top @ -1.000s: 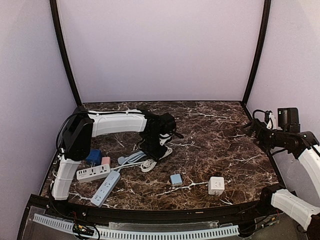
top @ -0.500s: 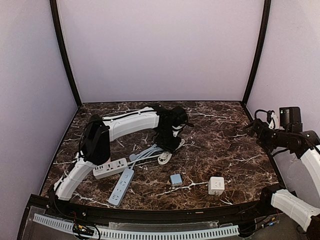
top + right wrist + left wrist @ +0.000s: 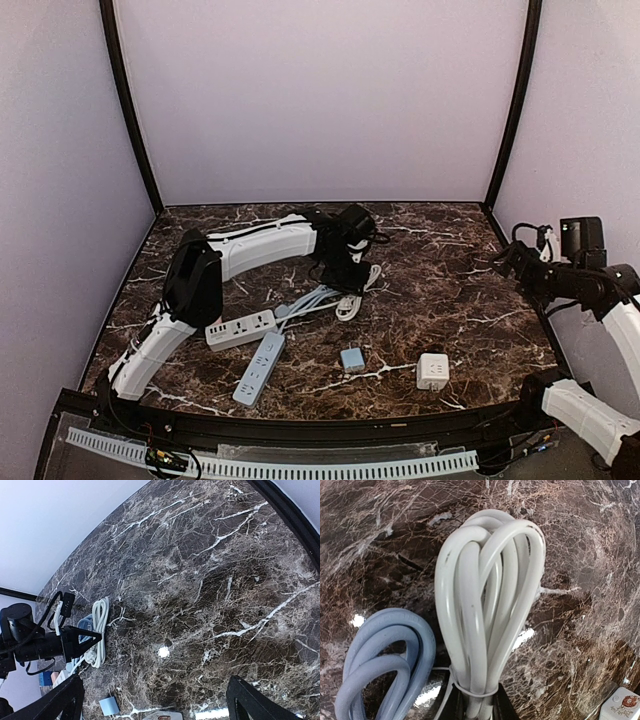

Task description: Insert the plug

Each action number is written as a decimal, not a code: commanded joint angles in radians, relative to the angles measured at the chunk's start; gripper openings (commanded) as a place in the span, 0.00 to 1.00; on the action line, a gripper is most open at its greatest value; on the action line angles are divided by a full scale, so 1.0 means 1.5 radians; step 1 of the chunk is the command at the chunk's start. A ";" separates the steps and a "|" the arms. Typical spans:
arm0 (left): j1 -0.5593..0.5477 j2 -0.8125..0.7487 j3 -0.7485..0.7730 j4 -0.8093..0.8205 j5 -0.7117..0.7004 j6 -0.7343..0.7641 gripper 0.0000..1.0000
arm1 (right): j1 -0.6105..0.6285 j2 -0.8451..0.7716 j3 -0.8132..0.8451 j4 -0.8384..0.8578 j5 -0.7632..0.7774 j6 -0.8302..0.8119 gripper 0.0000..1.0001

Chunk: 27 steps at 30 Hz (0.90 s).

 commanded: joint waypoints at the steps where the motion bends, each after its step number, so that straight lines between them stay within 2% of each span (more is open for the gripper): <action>1: -0.001 0.004 0.009 0.052 -0.015 0.032 0.15 | -0.002 -0.015 -0.015 0.010 0.017 0.016 0.99; 3: 0.000 -0.013 -0.001 0.022 -0.048 0.037 0.23 | -0.002 -0.018 -0.017 0.012 0.016 0.019 0.99; 5: 0.003 -0.041 -0.026 0.011 -0.079 0.040 0.40 | -0.002 -0.023 -0.021 0.017 0.017 0.020 0.99; 7: 0.005 -0.070 -0.050 0.006 -0.106 0.047 0.50 | -0.002 -0.030 -0.025 0.025 0.015 0.020 0.99; 11: 0.008 -0.118 -0.068 -0.017 -0.141 0.060 0.69 | -0.002 -0.039 -0.029 0.041 0.016 0.010 0.99; 13: 0.011 -0.137 -0.070 -0.030 -0.149 0.062 0.74 | -0.002 -0.040 -0.029 0.048 0.020 0.005 0.99; 19: 0.013 -0.195 -0.081 -0.080 -0.169 0.076 0.81 | -0.002 -0.030 -0.028 0.073 0.011 -0.017 0.99; 23: 0.013 -0.236 -0.119 -0.129 -0.177 0.104 0.80 | -0.002 -0.022 -0.038 0.103 -0.010 -0.037 0.99; 27: 0.012 -0.301 -0.250 -0.129 -0.190 0.132 0.73 | -0.002 -0.010 -0.040 0.121 -0.026 -0.048 0.99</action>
